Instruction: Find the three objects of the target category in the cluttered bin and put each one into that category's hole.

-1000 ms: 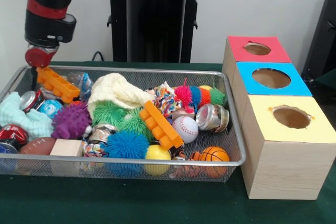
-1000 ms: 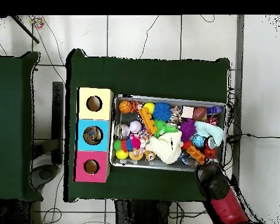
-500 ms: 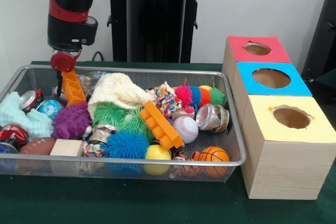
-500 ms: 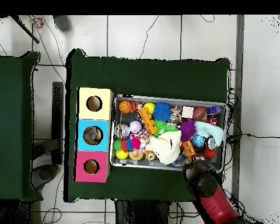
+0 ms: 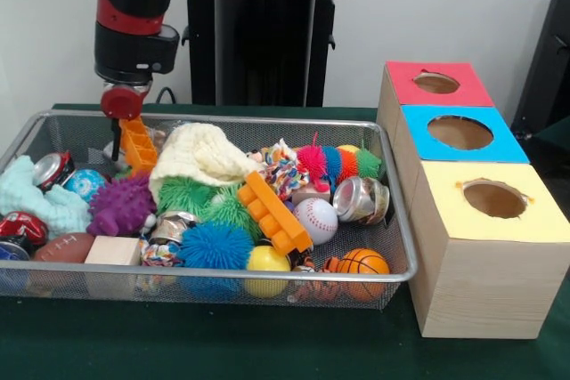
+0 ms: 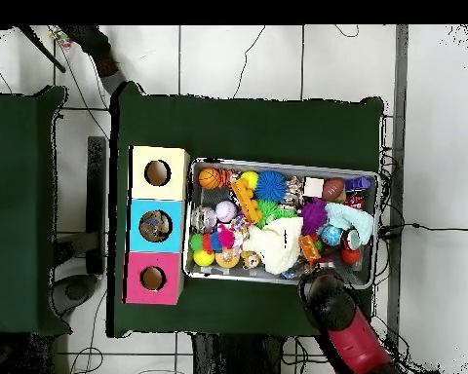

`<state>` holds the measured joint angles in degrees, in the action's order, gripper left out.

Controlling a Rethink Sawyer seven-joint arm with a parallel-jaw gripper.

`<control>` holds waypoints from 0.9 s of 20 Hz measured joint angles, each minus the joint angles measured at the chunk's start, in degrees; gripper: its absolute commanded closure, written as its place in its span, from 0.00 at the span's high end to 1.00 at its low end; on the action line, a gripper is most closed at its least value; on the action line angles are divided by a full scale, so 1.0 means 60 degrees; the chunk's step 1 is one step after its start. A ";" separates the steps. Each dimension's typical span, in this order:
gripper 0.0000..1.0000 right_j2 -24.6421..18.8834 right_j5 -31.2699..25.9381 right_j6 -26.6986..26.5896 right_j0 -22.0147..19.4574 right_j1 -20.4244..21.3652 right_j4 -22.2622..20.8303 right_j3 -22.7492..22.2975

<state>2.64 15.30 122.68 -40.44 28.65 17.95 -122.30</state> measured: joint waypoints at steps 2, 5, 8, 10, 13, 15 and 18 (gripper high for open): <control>1.00 -0.0039 0.0021 0.0000 0.0009 0.0061 -0.0003 -0.0084; 1.00 -0.0096 0.0078 0.0000 0.0045 0.0131 -0.0002 -0.0211; 1.00 -0.0262 0.0304 0.0051 0.0127 0.0186 0.0000 -0.0455; 1.00 -0.0531 0.0505 0.0286 0.0193 0.0254 0.0128 -0.0763; 1.00 -0.0795 0.0539 0.0939 0.0502 0.0407 0.0755 -0.1134; 1.00 -0.0854 0.0535 0.1222 0.0667 0.0452 0.1006 -0.1238; 1.00 -0.0944 0.0535 0.2052 0.1182 0.0545 0.1614 -0.1452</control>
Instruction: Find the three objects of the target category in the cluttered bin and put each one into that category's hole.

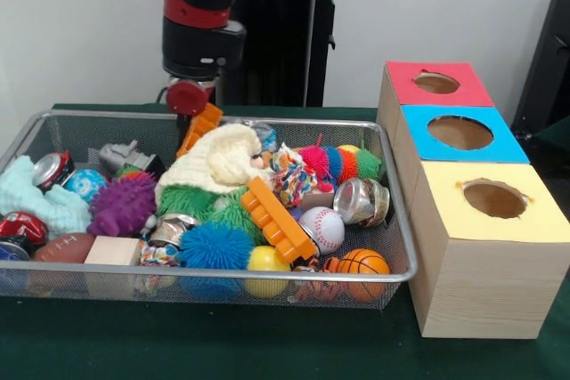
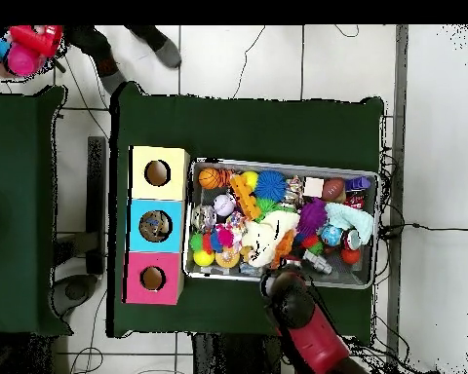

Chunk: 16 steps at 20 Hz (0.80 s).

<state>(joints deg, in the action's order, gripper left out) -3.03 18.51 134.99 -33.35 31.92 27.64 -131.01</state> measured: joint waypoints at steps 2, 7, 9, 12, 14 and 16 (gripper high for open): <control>1.00 -0.0023 -0.0104 0.0666 0.0517 0.0042 0.0399 -0.0088; 1.00 0.0069 -0.1052 0.1000 0.1517 0.0028 0.1137 0.0072; 1.00 0.0160 -0.1416 0.1000 0.1766 0.0001 0.1317 0.0197; 1.00 0.0513 -0.2697 0.1000 0.2501 -0.0127 0.1742 0.0704; 1.00 0.0710 -0.3325 0.1000 0.2804 -0.0202 0.1839 0.1000; 1.00 0.0915 -0.3975 0.1000 0.3070 -0.0294 0.1854 0.1347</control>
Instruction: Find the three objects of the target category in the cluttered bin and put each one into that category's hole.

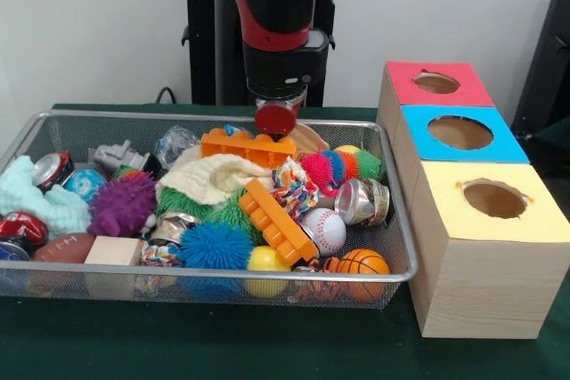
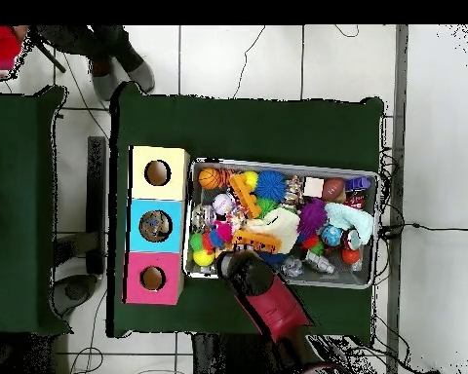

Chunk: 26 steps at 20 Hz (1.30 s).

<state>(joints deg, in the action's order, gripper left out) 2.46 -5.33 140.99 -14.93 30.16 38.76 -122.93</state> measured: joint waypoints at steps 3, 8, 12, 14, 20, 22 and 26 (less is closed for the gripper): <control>1.00 0.0157 -0.0613 0.0000 0.0124 -0.0100 -0.0012 0.0417; 1.00 0.0130 -0.0746 0.0000 -0.0184 -0.0159 -0.0380 0.0679; 1.00 -0.0254 -0.0744 -0.0007 -0.1612 -0.0038 -0.1958 0.0649; 1.00 -0.0420 -0.0740 -0.0032 -0.2352 0.0022 -0.2792 0.0620; 1.00 -0.1063 -0.0387 -0.0404 -0.5500 0.0513 -0.6121 0.0841; 1.00 -0.1250 -0.0196 -0.0563 -0.6426 0.0681 -0.7086 0.0968; 1.00 -0.1733 0.0685 -0.1050 -0.8198 0.0781 -0.9069 0.1494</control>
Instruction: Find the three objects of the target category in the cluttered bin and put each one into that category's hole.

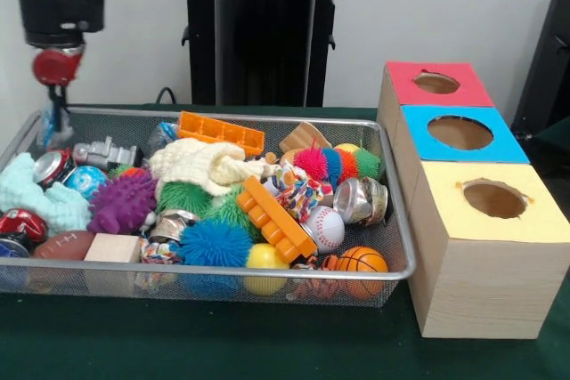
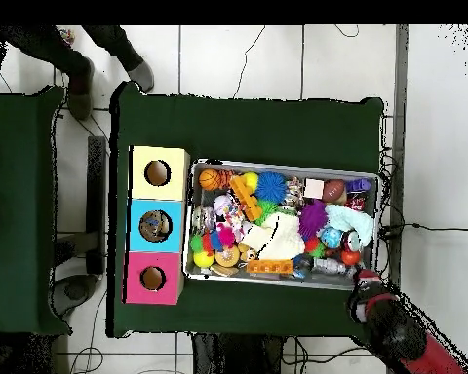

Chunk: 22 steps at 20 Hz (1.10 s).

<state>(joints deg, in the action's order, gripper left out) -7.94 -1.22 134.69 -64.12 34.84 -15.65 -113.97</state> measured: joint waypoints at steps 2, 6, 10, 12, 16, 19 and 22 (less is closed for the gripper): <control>1.00 -0.0251 0.0161 -0.0101 -0.0362 0.0014 -0.0435 0.0022; 1.00 -0.1159 0.0180 -0.0359 -0.1271 0.0142 -0.2000 -0.0201; 1.00 -0.1364 -0.0124 -0.0470 -0.1960 0.0207 -0.3083 -0.0300; 1.00 -0.1303 -0.0308 -0.0472 -0.2171 0.0174 -0.3416 -0.0302; 1.00 -0.0890 -0.0823 -0.0472 -0.2444 0.0019 -0.4347 -0.0304; 1.00 -0.0674 -0.0889 -0.0472 -0.2382 -0.0066 -0.4700 -0.0322; 1.00 -0.0435 -0.0889 -0.0472 -0.2125 -0.0168 -0.5106 -0.0348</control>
<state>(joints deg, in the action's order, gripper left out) -10.55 -6.56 131.86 -76.87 33.83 -46.29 -116.06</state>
